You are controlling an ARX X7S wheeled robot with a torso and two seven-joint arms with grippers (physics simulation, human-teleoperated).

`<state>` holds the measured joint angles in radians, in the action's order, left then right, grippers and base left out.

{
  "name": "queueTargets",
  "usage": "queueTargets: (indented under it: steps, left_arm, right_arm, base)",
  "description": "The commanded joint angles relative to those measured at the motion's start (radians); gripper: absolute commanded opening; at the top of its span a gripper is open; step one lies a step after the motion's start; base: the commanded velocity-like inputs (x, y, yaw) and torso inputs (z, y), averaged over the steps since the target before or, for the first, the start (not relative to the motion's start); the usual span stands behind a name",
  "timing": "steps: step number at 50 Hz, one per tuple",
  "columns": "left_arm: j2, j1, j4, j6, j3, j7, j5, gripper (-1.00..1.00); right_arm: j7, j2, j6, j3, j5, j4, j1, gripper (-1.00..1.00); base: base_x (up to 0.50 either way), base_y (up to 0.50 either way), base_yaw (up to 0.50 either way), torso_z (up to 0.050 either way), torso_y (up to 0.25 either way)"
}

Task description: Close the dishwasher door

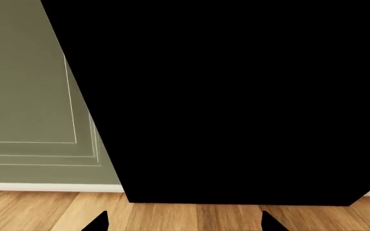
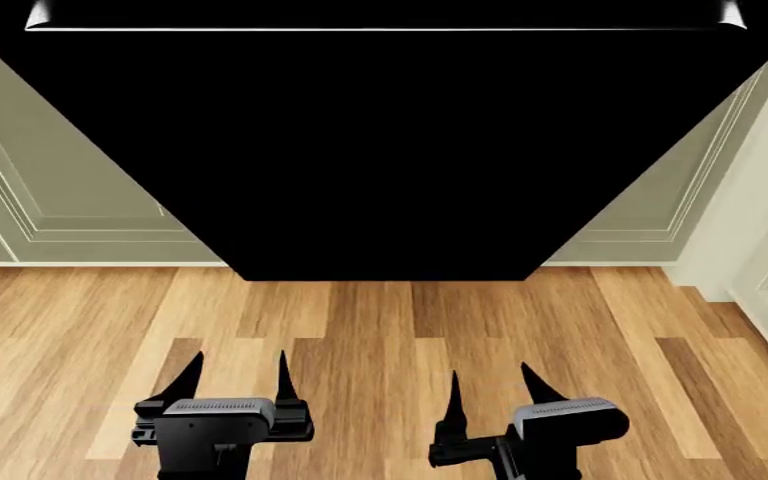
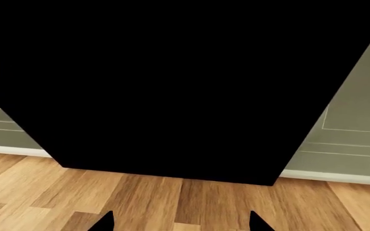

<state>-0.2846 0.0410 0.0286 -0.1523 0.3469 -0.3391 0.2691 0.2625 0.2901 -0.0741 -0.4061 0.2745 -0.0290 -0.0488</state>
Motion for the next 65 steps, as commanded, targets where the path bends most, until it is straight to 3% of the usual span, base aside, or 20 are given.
queueTargets:
  steps: [1, 14, 65]
  left_arm:
    - [-0.001, 0.002, 0.004, -0.002, 0.003, -0.002, 0.003, 1.0]
    - [-0.005, 0.001, -0.004, 0.005, 0.007, -0.007, 0.007, 1.0]
    - [-0.015, 0.003, -0.011, 0.004, 0.02, -0.02, 0.014, 1.0]
  right_arm:
    - [0.011, -0.002, 0.005, -0.001, -0.002, -0.007, -0.006, 1.0]
    - [0.0, 0.011, 0.023, -0.019, -0.001, 0.009, -0.005, 1.0]
    - [0.021, 0.022, 0.029, -0.032, -0.002, 0.013, -0.007, 1.0]
  base:
    - [0.0, 0.0, 0.0, 0.0, 0.0]
    - [0.03, 0.0, 0.0, 0.0, 0.0]
    - [0.25, 0.0, 0.0, 0.0, 0.0]
